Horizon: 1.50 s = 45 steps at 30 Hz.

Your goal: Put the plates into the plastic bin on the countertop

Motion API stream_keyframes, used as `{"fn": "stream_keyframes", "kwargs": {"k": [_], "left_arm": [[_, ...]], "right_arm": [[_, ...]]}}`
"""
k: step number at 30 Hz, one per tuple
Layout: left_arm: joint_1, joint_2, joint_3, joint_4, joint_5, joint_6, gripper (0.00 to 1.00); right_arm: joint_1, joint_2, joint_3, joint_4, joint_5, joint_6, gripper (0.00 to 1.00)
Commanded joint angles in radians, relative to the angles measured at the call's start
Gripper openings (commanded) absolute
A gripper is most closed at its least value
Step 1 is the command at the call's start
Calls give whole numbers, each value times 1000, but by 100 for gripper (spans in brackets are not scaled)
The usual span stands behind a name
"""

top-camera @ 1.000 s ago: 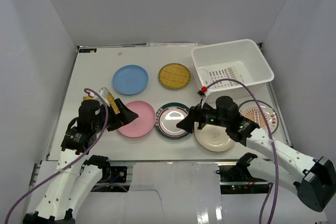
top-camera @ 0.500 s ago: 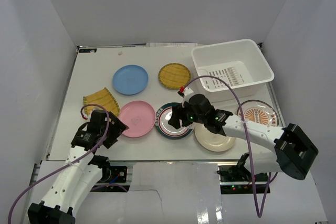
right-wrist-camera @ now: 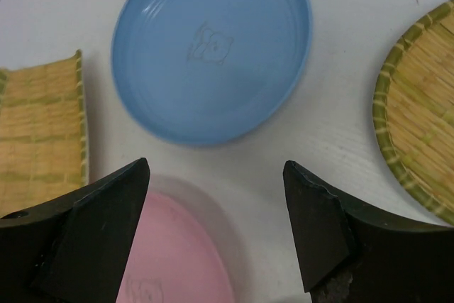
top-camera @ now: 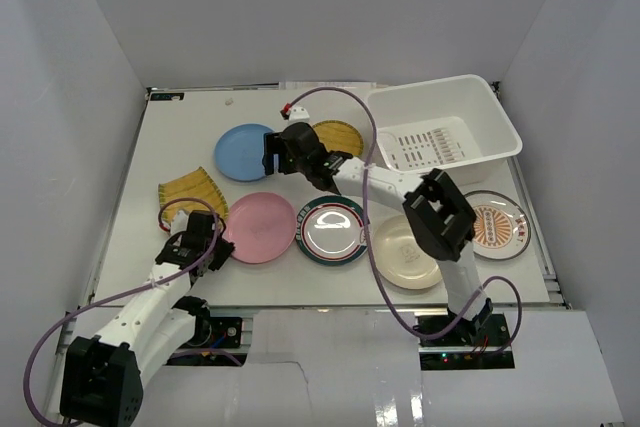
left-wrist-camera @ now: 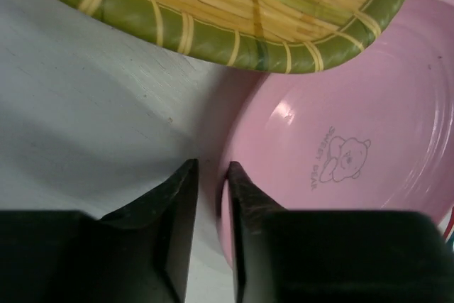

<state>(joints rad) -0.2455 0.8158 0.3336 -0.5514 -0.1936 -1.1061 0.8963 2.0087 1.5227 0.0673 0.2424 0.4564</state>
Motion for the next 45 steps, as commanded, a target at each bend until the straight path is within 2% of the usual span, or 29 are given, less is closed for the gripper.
{"fn": "stream_keyframes", "kwargs": {"k": [1,3,4,5,9,16,18,19,22,28,32,33,34,36,39,40,45], "left_arm": [[-6,16,-15,41,-81,26,31],[-5,8,-13,41,-90,46,16],[-6,-3,-10,39,-93,55,5],[-6,-9,-2,28,-93,66,0],[-6,-69,31,-28,-81,98,0],[-14,-115,79,-70,51,94,0],[-14,-131,100,-87,80,95,0],[-14,-139,108,-97,82,100,0],[-14,-162,139,-110,86,120,0],[-14,-162,176,-93,128,144,0],[-14,-142,200,-44,175,164,0],[-15,-135,211,-21,190,172,0],[-15,-126,222,-6,192,175,0],[-18,-92,258,28,233,180,0],[-29,-23,327,96,269,192,0],[-37,-3,349,125,275,196,0],[-116,165,543,180,232,227,0]], "right_arm": [[-10,131,201,-55,112,62,82],[-14,233,298,-108,161,80,82],[-17,263,373,-145,172,93,82],[-25,287,402,-155,172,100,81],[-30,386,482,-193,207,120,79],[-40,475,539,-195,164,169,70],[-48,499,557,-189,140,204,55],[-54,502,557,-178,129,214,38],[-54,483,548,-114,109,226,9],[-60,326,534,11,162,128,8],[-94,115,489,35,266,-16,8],[-127,67,411,38,288,-65,8],[-151,12,410,49,305,-65,8],[-215,-164,213,87,288,-99,8],[-377,-379,-37,108,268,-117,8],[-466,-457,-127,101,246,-140,8],[-700,-570,-312,68,149,-148,8]]}}
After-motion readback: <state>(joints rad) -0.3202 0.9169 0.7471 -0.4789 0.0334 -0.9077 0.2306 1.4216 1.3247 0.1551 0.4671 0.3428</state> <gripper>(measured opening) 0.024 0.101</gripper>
